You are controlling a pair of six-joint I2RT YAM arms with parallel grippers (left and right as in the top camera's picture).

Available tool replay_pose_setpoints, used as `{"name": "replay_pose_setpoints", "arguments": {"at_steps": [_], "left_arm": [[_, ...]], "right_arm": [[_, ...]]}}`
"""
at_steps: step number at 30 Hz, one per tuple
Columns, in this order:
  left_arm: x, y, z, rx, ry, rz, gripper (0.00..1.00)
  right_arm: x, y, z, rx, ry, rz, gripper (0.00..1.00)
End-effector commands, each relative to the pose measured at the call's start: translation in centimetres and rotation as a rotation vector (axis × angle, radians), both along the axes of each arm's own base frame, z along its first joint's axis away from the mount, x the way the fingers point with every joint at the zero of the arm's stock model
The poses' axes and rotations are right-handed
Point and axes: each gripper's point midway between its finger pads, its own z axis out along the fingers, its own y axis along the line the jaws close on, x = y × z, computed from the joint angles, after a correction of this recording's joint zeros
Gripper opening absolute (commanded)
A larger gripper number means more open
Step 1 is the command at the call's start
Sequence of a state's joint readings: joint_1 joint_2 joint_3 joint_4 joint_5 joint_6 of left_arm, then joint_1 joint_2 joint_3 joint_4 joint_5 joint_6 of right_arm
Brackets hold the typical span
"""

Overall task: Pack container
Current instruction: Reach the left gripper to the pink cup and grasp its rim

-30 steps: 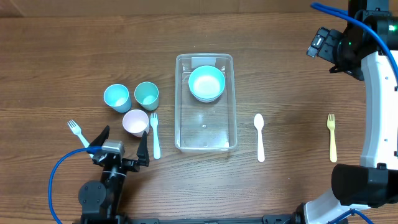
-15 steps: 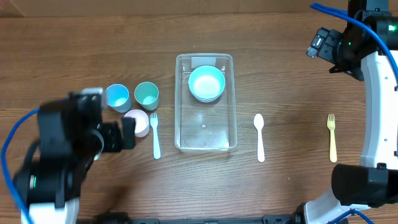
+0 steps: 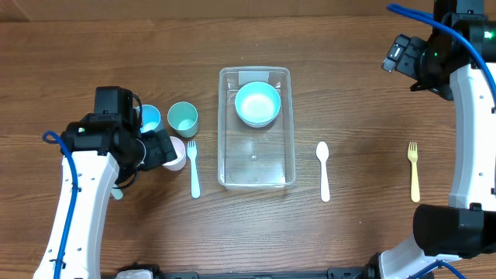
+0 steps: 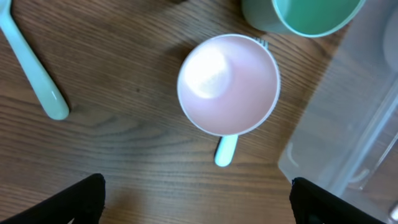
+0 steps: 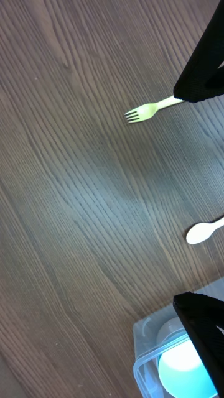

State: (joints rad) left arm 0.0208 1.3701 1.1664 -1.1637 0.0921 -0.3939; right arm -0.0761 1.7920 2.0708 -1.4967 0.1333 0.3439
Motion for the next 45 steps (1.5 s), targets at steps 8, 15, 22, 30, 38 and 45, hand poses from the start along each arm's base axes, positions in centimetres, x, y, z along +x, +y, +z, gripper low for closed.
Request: {"name": "replay_pose_setpoints", "arguments": {"at_steps": [8,15,22,30,38,45], "left_arm": [[0.7,0.5,-4.1,-0.009,-0.028,0.115,0.63],[2.2,1.0,-5.2,0.008,-0.040,0.139,0.60],[2.9,0.9,-8.2,0.004,0.033,0.143,0.37],[3.3,0.2,-8.2,-0.037,0.021,0.126,0.19],[3.3,0.1,-7.9,-0.038,0.024,0.127,0.04],[4.7,-0.4,-3.0,-0.053,0.002,0.088,0.04]], "right_arm": [[0.0,0.0,0.5,0.001,-0.016,-0.003,1.00],[0.0,0.0,0.5,0.000,-0.015,-0.004,1.00],[0.0,0.0,0.5,0.001,-0.016,-0.003,1.00],[0.0,0.0,0.5,0.001,-0.015,-0.003,1.00],[0.0,0.0,0.5,0.001,-0.016,-0.004,1.00],[0.0,0.0,0.5,0.001,-0.015,-0.003,1.00]]}}
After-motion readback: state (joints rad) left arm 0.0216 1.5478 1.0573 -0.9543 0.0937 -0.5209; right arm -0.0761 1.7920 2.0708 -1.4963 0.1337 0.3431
